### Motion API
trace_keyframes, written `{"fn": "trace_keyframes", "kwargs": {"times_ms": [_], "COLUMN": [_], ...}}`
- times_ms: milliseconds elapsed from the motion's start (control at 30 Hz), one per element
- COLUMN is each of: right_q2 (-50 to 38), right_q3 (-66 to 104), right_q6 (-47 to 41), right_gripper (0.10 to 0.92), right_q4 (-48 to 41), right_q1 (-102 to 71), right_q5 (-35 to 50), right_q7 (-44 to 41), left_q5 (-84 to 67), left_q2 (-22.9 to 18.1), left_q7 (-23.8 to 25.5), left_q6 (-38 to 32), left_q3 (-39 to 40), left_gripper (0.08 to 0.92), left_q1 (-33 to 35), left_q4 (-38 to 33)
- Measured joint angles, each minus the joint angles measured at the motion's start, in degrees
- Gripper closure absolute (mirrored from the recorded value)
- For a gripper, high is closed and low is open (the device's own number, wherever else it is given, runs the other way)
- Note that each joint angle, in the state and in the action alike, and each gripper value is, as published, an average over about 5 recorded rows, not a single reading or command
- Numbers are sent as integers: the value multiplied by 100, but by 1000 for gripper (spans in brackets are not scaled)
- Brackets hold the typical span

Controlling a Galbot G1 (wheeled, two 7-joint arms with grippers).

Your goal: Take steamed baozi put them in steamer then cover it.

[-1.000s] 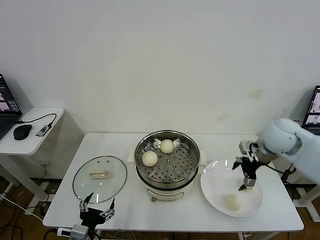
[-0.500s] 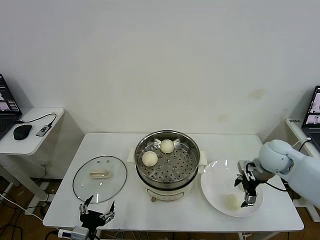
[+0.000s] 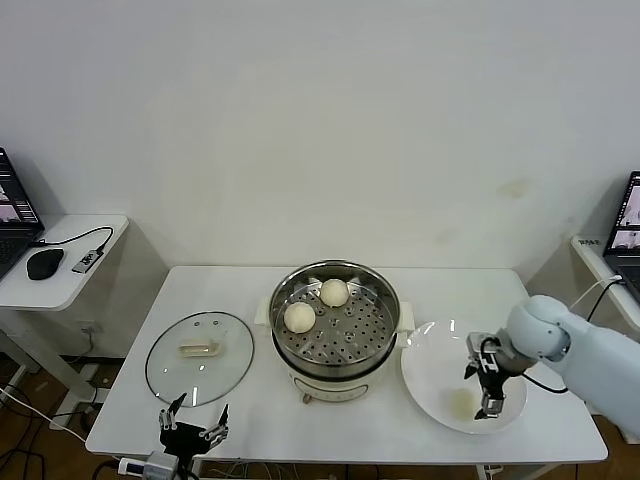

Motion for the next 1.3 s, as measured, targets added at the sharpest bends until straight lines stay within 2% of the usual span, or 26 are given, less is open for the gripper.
{"fn": "trace_keyframes", "kwargs": {"times_ms": [800, 900, 1100, 1300], "right_q2": [213, 216, 225, 158], "right_q3": [74, 93, 146, 182], "right_q6": [-108, -113, -125, -142], "right_gripper": [208, 259, 418, 468], "right_q4": [-280, -293, -293, -257], "right_q1": [-296, -322, -335, -266], "right_q5": [-129, -117, -55, 50], "right_q7": [295, 322, 348, 324], "left_q5": [2, 2, 8, 11], "left_q2": [-15, -24, -35, -42], "left_q7": [-7, -10, -12, -14], "left_q6": [-18, -19, -20, -21], "left_q3": [-2, 4, 18, 27], "left_gripper": [177, 177, 177, 177], "left_q1": [42, 36, 30, 26], "left_q4": [82, 92, 97, 99]}}
